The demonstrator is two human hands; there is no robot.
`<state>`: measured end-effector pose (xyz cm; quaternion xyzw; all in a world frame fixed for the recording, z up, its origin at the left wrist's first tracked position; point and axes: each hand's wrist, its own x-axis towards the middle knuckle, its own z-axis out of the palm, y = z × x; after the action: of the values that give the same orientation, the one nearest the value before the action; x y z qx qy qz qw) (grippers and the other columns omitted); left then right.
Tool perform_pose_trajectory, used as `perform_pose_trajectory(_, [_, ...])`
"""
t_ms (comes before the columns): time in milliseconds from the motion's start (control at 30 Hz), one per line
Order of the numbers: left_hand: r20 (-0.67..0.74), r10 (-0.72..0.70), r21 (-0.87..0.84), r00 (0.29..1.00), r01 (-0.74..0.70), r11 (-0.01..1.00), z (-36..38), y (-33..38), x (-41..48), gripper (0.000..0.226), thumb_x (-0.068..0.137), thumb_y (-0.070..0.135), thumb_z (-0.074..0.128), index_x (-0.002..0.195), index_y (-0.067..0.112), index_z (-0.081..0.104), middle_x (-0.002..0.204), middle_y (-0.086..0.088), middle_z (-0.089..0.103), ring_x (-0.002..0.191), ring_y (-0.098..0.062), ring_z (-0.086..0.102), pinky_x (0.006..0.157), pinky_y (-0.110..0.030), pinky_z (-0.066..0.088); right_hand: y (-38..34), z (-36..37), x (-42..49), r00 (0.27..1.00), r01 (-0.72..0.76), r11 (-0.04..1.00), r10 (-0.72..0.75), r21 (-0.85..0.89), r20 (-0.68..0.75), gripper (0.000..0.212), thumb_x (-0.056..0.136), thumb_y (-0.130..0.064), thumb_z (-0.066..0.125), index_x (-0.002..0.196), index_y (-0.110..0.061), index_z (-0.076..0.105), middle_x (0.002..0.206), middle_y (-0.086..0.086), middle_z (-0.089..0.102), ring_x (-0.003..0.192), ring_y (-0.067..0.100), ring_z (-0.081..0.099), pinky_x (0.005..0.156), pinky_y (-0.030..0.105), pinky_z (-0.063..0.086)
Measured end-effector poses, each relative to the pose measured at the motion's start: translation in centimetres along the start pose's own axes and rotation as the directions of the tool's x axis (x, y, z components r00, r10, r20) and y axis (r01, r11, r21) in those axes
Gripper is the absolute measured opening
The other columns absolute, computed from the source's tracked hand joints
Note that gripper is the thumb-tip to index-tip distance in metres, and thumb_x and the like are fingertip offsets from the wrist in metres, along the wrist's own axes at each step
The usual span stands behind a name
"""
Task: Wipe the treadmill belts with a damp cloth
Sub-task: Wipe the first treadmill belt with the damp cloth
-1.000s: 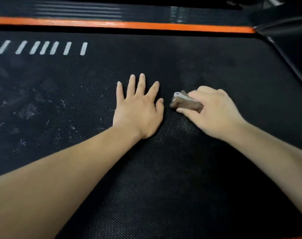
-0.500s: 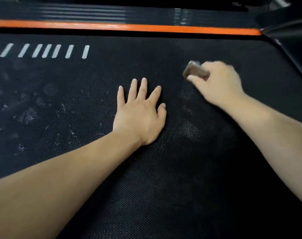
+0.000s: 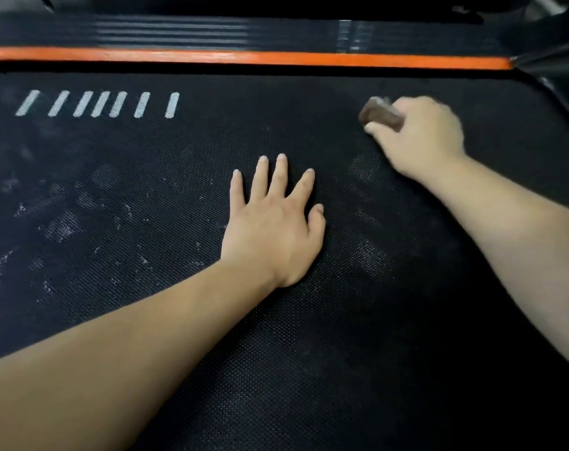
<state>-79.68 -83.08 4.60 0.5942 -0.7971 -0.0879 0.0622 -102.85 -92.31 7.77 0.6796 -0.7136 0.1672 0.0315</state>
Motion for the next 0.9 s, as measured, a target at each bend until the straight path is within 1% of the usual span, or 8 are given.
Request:
perform_pose_trajectory(133, [0.003,0.001,0.011,1.000,-0.001,1.000,-0.1,0.1,0.1,0.063,0.105,0.054,0.017,0.164,0.035,0.014,0.174,-0.007,0.002,0.160,-0.028,-0.009,0.126,-0.057,-0.007,-1.6,0.0,-3.3,0.962,0.224,0.964,-0.242,0.141,0.127,0.039,0.090,-0.056,0.062,0.074,-0.022,0.052,0.077,-0.002,0.053,0.074,0.023,0.052,0.068,0.036,0.039])
perform_pose_trajectory(200, [0.002,0.005,0.014,1.000,-0.005,1.000,-0.1,0.1,0.1,0.063,0.105,0.054,0.017,0.165,0.035,0.014,0.174,-0.007,0.002,0.160,-0.028,-0.008,0.126,-0.057,-0.007,-0.3,0.0,-0.9,0.973,0.207,0.977,-0.211,0.051,0.096,0.037,0.090,-0.058,0.061,0.076,-0.024,0.052,0.081,0.001,0.058,0.079,0.028,0.057,0.070,0.036,0.040])
perform_pose_trajectory(333, [0.004,0.000,0.014,1.000,0.000,1.000,-0.1,0.0,0.1,0.063,0.105,0.054,0.016,0.165,0.035,0.013,0.174,-0.007,0.001,0.159,-0.028,-0.010,0.126,-0.057,-0.007,0.0,0.5,3.5,0.996,-0.094,0.996,0.094,-0.008,-0.004,0.038,0.089,-0.059,0.060,0.085,-0.022,0.058,0.093,0.005,0.065,0.097,0.037,0.064,0.076,0.040,0.047])
perform_pose_trajectory(500, [0.008,-0.001,0.023,1.000,0.000,1.000,-0.2,0.1,0.1,0.063,0.105,0.054,0.016,0.165,0.034,0.012,0.174,-0.007,0.001,0.159,-0.028,-0.009,0.126,-0.058,-0.007,-2.6,1.3,0.4,0.971,0.201,0.973,-0.213,0.111,0.109,0.037,0.090,-0.058,0.060,0.074,-0.026,0.051,0.083,0.000,0.056,0.080,0.026,0.054,0.073,0.038,0.042])
perform_pose_trajectory(567, [0.007,0.006,0.022,1.000,-0.006,1.000,-0.1,0.1,0.1,0.063,0.105,0.054,0.016,0.165,0.034,0.013,0.174,-0.007,0.001,0.159,-0.028,-0.009,0.126,-0.058,-0.007,-1.5,1.1,2.1,0.977,0.184,0.982,-0.188,0.051,0.098,0.039,0.089,-0.060,0.059,0.074,-0.026,0.050,0.084,0.000,0.059,0.084,0.030,0.058,0.072,0.037,0.042])
perform_pose_trajectory(667, [0.001,0.003,0.017,1.000,-0.003,1.000,0.0,0.1,0.1,0.063,0.105,0.054,0.016,0.165,0.034,0.013,0.174,-0.007,0.001,0.159,-0.029,-0.009,0.126,-0.057,-0.007,-0.7,1.0,5.5,0.996,-0.085,0.996,0.085,0.002,0.007,0.039,0.088,-0.060,0.058,0.087,-0.022,0.061,0.092,0.002,0.065,0.097,0.035,0.063,0.081,0.040,0.047])
perform_pose_trajectory(833, [0.003,0.004,0.028,1.000,-0.004,1.000,-0.2,0.1,0.2,0.063,0.105,0.054,0.015,0.165,0.034,0.013,0.174,-0.008,0.001,0.159,-0.030,-0.009,0.126,-0.058,-0.006,-4.3,2.7,2.8,0.984,0.151,0.982,-0.160,0.113,0.083,0.036,0.089,-0.060,0.058,0.084,-0.024,0.060,0.090,0.001,0.062,0.084,0.026,0.056,0.077,0.040,0.048])
perform_pose_trajectory(900, [0.005,0.010,0.026,1.000,-0.010,1.000,-0.2,0.1,0.2,0.064,0.104,0.054,0.015,0.165,0.033,0.013,0.174,-0.008,0.001,0.159,-0.030,-0.009,0.126,-0.059,-0.006,-3.7,2.5,3.7,0.986,0.132,0.985,-0.142,0.112,0.087,0.040,0.088,-0.062,0.058,0.084,-0.023,0.062,0.088,0.001,0.065,0.085,0.027,0.059,0.075,0.039,0.049])
